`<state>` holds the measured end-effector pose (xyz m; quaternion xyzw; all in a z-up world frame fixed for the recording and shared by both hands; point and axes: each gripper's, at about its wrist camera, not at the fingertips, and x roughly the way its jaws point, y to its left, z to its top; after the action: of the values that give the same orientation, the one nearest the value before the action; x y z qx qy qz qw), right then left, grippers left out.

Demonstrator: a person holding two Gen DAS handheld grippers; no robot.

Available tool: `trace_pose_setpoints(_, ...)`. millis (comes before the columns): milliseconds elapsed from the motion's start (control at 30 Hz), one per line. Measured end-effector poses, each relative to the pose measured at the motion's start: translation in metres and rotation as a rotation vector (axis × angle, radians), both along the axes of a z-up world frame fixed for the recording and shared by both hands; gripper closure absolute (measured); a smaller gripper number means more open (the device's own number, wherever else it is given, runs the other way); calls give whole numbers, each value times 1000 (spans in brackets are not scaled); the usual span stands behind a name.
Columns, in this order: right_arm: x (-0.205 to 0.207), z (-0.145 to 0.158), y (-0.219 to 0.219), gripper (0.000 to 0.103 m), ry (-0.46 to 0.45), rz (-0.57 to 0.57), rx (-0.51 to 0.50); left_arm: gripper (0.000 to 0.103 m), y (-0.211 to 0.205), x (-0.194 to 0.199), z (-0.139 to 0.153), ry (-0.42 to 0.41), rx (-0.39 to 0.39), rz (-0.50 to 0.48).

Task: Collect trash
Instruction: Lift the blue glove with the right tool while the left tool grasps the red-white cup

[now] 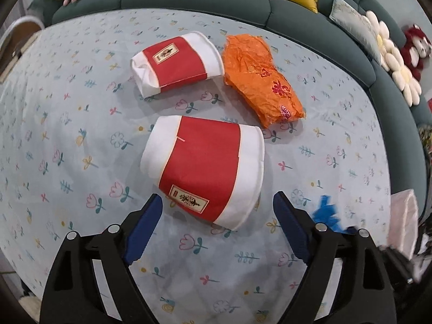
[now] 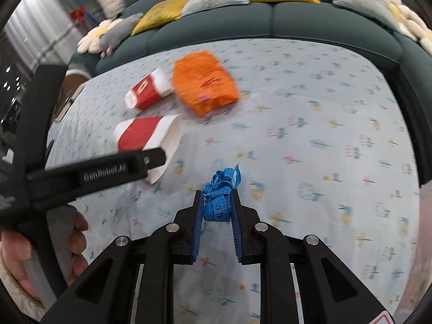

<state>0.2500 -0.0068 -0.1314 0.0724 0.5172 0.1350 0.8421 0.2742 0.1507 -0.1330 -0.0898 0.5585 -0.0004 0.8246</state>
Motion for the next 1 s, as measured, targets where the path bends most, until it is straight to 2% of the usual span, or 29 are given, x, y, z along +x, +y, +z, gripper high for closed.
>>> trace_pose_setpoints(33,1,0,-3,84,0,-9,-1,27,-2,1,0,-4,14,-8)
trace_pose_setpoints(100,0,1,-8,84,0,-24,-3,40,-5,3,-4,0,35,-29)
trace_pose_setpoints(233,-2,2,-11,84,-1,-38,-4,51,-3,5,-7,6,32,-32)
trace_pose_setpoints(267,-3,3,-11,84,-3,-41,-2,58,-3,4,-6,3,31,-31)
trace_pose_setpoints(300,-3,4,-12,84,-5,-43,-2,74,-3,3,-5,3,26,-38)
trace_pose_setpoints(333,-4,5,-13,84,-7,-48,1,82,-3,2,-5,12,20,-46)
trace_pose_setpoints(467,-9,12,-16,84,-18,-68,6,100,-9,-6,0,1,10,-65)
trace_pose_setpoints(600,-14,19,-20,84,-31,-79,7,103,-22,-17,8,-32,19,-102)
trace_pose_setpoints(733,-19,23,-24,84,-42,-87,7,102,-20,-26,15,-61,3,-74)
trace_pose_setpoints(833,-20,25,-27,84,-46,-94,9,95,-18,-24,13,-61,24,-42)
trace_pose_setpoints(900,-20,24,-29,84,-46,-96,9,73,-19,-19,8,-51,53,-16)
trace_pose_setpoints(1000,-18,23,-30,84,-43,-98,8,70,-16,-11,2,-56,65,28)
